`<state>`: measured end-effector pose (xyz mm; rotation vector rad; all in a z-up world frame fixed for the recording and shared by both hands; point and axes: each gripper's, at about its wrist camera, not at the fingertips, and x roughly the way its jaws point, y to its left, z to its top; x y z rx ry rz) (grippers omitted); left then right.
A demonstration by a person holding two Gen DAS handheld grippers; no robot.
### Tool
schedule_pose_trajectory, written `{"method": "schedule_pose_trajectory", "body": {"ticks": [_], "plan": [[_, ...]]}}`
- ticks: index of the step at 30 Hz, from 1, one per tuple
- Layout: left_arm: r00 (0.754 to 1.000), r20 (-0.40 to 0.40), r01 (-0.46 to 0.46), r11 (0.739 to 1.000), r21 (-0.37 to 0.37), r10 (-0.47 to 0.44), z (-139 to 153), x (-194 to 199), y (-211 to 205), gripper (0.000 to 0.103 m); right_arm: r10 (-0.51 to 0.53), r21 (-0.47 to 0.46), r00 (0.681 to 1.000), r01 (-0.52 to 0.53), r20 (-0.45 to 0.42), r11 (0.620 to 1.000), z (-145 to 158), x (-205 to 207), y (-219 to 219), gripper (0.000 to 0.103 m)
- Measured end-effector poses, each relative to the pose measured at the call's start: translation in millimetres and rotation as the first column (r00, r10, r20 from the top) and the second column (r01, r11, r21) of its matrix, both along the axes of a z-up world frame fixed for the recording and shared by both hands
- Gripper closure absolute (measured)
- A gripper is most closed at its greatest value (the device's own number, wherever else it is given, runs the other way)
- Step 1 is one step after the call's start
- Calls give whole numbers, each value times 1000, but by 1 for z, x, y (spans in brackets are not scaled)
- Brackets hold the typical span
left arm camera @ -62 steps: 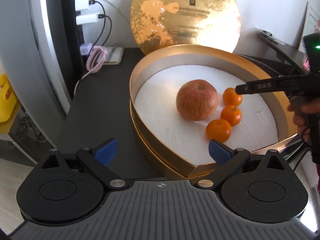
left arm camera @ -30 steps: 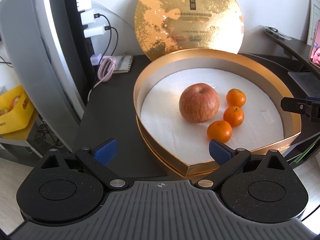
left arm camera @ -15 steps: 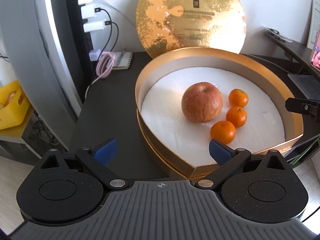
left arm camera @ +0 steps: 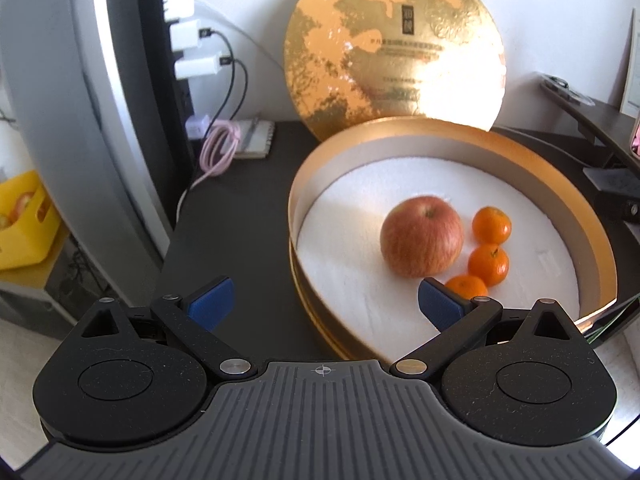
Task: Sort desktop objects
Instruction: 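Move both grippers toward the gold lid leaning against the wall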
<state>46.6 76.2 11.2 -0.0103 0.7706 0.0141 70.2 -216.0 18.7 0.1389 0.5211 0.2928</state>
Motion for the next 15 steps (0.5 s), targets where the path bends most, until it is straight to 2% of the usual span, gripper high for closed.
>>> {"method": "schedule_pose_trajectory", "body": {"ticks": [9, 15], "plan": [[992, 115, 40, 999, 37, -44, 37, 38, 7, 1, 28, 20, 991, -31, 133, 999, 43, 35, -11, 1], [981, 181, 53, 997, 51, -61, 57, 80, 18, 0, 21, 50, 978, -32, 207, 998, 55, 77, -24, 0]]}}
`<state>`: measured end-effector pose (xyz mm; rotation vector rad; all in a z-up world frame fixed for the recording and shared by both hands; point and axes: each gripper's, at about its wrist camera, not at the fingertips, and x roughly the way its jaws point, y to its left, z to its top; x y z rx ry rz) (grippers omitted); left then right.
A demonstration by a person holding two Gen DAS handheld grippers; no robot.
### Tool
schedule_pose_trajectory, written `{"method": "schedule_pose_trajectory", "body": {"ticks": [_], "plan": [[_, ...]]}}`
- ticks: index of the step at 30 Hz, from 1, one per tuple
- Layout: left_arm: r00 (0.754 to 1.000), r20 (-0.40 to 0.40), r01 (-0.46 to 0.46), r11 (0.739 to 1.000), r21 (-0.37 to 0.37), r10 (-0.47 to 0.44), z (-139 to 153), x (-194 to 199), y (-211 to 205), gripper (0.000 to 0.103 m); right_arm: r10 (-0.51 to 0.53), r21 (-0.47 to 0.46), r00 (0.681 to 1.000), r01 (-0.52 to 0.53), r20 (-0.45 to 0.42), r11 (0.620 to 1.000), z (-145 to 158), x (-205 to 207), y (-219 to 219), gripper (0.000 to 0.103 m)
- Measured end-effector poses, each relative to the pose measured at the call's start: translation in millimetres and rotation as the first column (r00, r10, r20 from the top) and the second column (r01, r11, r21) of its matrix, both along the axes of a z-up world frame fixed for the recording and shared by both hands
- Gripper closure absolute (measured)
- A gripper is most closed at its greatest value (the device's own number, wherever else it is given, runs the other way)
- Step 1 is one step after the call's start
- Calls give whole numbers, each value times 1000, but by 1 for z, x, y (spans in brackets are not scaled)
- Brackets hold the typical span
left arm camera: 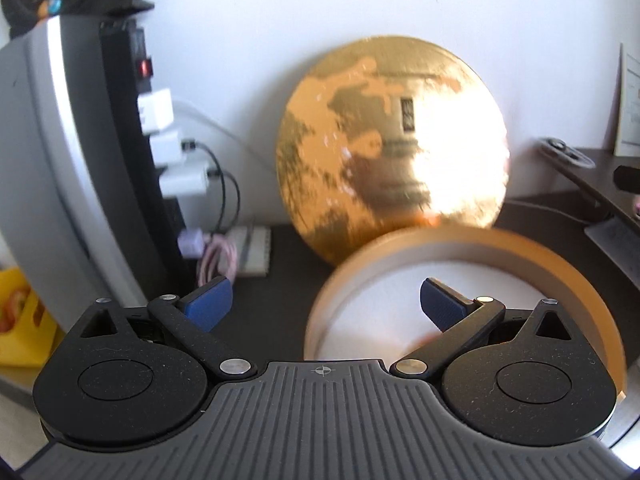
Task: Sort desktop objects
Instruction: 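Move both grippers toward the gold lid leaning against the wall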
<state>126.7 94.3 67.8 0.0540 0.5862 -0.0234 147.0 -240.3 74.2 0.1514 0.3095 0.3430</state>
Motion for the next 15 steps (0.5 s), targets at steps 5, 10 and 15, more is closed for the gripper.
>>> {"method": "schedule_pose_trajectory", "body": {"ticks": [5, 10, 15], "plan": [[999, 39, -4, 999, 36, 3, 0, 51, 15, 0, 9, 54, 1000, -9, 11, 998, -11, 59, -14, 0], [999, 32, -39, 999, 14, 39, -19, 115, 29, 0, -3, 82, 1000, 3, 3, 997, -38, 121, -24, 0], [997, 55, -44, 999, -28, 46, -36, 166, 30, 0, -7, 85, 999, 3, 48, 996, -61, 168, -27, 0]]}}
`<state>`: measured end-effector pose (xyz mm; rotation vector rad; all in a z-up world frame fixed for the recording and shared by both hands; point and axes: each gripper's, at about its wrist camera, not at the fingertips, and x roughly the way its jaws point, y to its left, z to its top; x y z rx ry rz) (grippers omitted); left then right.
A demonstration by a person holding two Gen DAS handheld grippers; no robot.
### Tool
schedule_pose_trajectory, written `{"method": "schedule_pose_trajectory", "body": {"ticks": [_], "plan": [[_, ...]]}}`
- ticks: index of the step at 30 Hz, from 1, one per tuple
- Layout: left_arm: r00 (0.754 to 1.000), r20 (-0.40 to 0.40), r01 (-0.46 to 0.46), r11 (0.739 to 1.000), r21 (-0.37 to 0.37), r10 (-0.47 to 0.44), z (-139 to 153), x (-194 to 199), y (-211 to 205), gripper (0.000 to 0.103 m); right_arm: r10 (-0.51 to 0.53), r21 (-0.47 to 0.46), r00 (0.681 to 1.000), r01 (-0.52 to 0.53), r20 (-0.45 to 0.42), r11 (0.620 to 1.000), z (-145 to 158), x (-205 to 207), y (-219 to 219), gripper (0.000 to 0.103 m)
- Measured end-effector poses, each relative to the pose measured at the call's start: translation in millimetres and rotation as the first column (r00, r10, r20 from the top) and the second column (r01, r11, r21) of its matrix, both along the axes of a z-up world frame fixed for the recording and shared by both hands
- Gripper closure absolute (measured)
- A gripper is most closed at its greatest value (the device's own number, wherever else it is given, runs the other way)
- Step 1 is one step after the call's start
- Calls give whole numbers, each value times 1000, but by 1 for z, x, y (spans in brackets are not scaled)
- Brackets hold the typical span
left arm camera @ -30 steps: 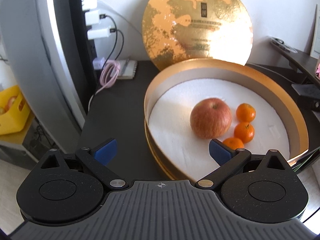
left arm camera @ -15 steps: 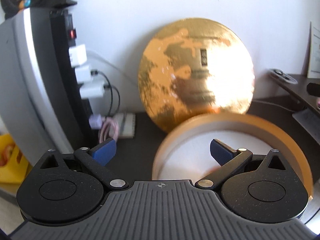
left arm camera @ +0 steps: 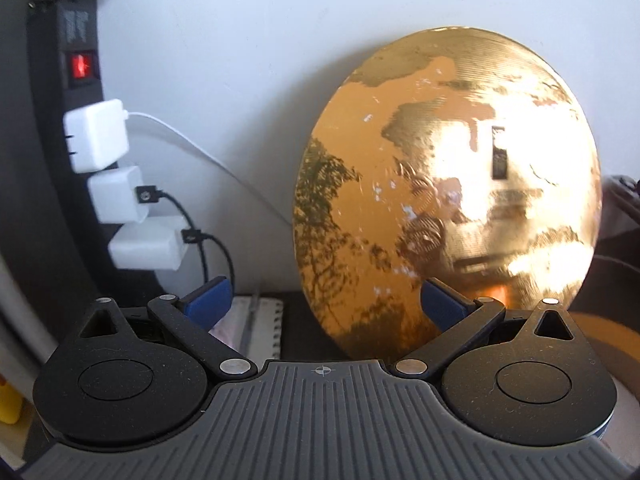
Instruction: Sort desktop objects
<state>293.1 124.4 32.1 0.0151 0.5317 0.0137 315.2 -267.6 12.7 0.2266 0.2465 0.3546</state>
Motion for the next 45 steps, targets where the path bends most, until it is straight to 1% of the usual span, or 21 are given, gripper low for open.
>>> {"method": "schedule_pose_trajectory", "body": {"ticks": [4, 5, 8, 10, 12, 14, 16, 18, 20, 24, 30, 34, 41, 43, 45], "plan": [[999, 36, -2, 1000, -16, 2, -15, 29, 2, 0, 0, -26, 1000, 0, -1, 1000, -18, 28, -1, 0], [999, 41, -2, 1000, -29, 3, -19, 34, 4, 0, 2, -27, 1000, -2, -2, 1000, -22, 34, -2, 0], [998, 56, 41, 996, -81, -36, -28, 45, 9, 0, 19, -8, 1000, -19, 2, 1000, -29, 45, -7, 0], [997, 62, 50, 995, -90, -45, -33, 51, 11, 0, 33, 25, 999, -33, 2, 999, -30, 49, -10, 0], [996, 69, 60, 994, -96, -53, -37, 56, 12, 0, 42, 39, 999, -42, 6, 998, -30, 53, -11, 0], [996, 68, 61, 993, -98, -55, -40, 61, 12, 0, 45, 47, 999, -45, 3, 998, -30, 58, -10, 0], [997, 58, 54, 992, -117, -47, -44, 67, 15, 0, 57, 51, 998, -57, -5, 997, -29, 62, -8, 0], [997, 41, 64, 987, -145, -59, -48, 73, 17, 0, 67, 53, 998, -66, -18, 996, -30, 66, -5, 0], [997, 33, 76, 985, -157, -72, -51, 77, 17, 0, 72, 56, 997, -70, -33, 996, -30, 70, -3, 0], [994, 44, 110, 979, -174, -104, -58, 84, 19, 0, 85, 76, 995, -81, -56, 994, -32, 76, -3, 0], [989, 58, 147, 971, -190, -138, -65, 91, 19, 0, 141, 153, 986, -127, -86, 980, -37, 84, -10, 0], [987, 68, 159, 967, -200, -149, -69, 91, 22, 0, 162, 186, 982, -142, -96, 972, -40, 88, -13, 0], [987, 73, 153, 971, -182, -141, -70, 91, 21, 0, 153, 182, 986, -138, -69, 974, -34, 81, -8, 0], [986, 90, 156, 971, -184, -141, -67, 87, 21, 0, 149, 187, 987, -136, -57, 973, -32, 79, -8, 0], [982, 121, 163, 972, -171, -143, -59, 80, 11, 0, 142, 189, 989, -134, -33, 973, -24, 74, -7, 0]]}}
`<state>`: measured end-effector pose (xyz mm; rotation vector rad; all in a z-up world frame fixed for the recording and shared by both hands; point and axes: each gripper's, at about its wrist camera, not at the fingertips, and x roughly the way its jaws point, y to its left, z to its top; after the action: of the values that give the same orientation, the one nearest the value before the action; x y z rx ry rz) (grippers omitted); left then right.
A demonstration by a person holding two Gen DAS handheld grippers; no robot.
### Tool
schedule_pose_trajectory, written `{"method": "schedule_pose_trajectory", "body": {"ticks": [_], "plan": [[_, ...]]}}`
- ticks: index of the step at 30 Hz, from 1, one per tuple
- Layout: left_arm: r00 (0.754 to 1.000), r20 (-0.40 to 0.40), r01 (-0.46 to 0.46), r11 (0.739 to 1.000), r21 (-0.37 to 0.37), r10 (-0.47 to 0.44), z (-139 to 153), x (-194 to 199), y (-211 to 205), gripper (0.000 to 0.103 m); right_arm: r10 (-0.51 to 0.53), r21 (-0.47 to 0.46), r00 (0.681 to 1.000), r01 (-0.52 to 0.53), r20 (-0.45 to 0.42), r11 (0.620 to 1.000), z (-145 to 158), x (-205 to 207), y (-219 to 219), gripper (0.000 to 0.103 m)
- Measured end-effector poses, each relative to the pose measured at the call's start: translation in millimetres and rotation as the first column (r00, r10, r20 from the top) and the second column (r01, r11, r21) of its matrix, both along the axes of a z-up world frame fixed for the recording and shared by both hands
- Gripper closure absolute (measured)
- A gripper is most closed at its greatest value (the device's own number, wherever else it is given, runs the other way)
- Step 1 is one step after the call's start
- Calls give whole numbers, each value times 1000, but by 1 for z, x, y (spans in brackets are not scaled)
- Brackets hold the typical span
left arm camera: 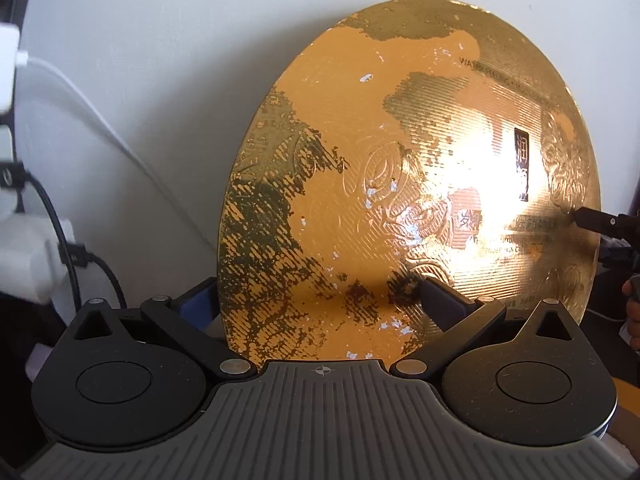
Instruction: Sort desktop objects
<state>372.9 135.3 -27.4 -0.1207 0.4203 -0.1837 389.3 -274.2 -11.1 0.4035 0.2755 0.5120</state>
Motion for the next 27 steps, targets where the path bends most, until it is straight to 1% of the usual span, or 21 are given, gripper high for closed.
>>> {"method": "schedule_pose_trajectory", "body": {"ticks": [4, 9, 13, 17, 20, 22, 24, 27], "plan": [[997, 75, -8, 1000, 6, 8, 20, -12, -6, 0, -10, 0, 998, 10, 69, 1000, 24, -15, 3, 0], [986, 166, -6, 1000, 10, 4, 52, -39, -11, 0, -14, 11, 989, 12, 144, 1000, 60, -45, 2, 0], [978, 210, 0, 1000, 9, -2, 76, -67, -18, 0, -33, 12, 981, 31, 191, 999, 90, -78, 2, 0], [976, 219, 9, 1000, -9, -7, 93, -98, -21, 0, -47, 2, 976, 48, 212, 999, 112, -115, 2, 0], [975, 222, 9, 1000, -17, -5, 103, -124, -23, 0, -51, 0, 978, 52, 204, 999, 124, -140, 2, 0], [976, 217, 3, 1000, -24, 2, 106, -141, -25, 0, -55, 2, 980, 56, 189, 998, 129, -154, 3, 0], [978, 207, -4, 1000, -29, 10, 117, -175, -11, 0, -58, 2, 983, 59, 176, 998, 132, -168, 4, 0], [983, 185, -9, 1000, -29, 14, 127, -204, -21, 0, -61, 3, 987, 61, 150, 998, 132, -189, 5, 0]]}}
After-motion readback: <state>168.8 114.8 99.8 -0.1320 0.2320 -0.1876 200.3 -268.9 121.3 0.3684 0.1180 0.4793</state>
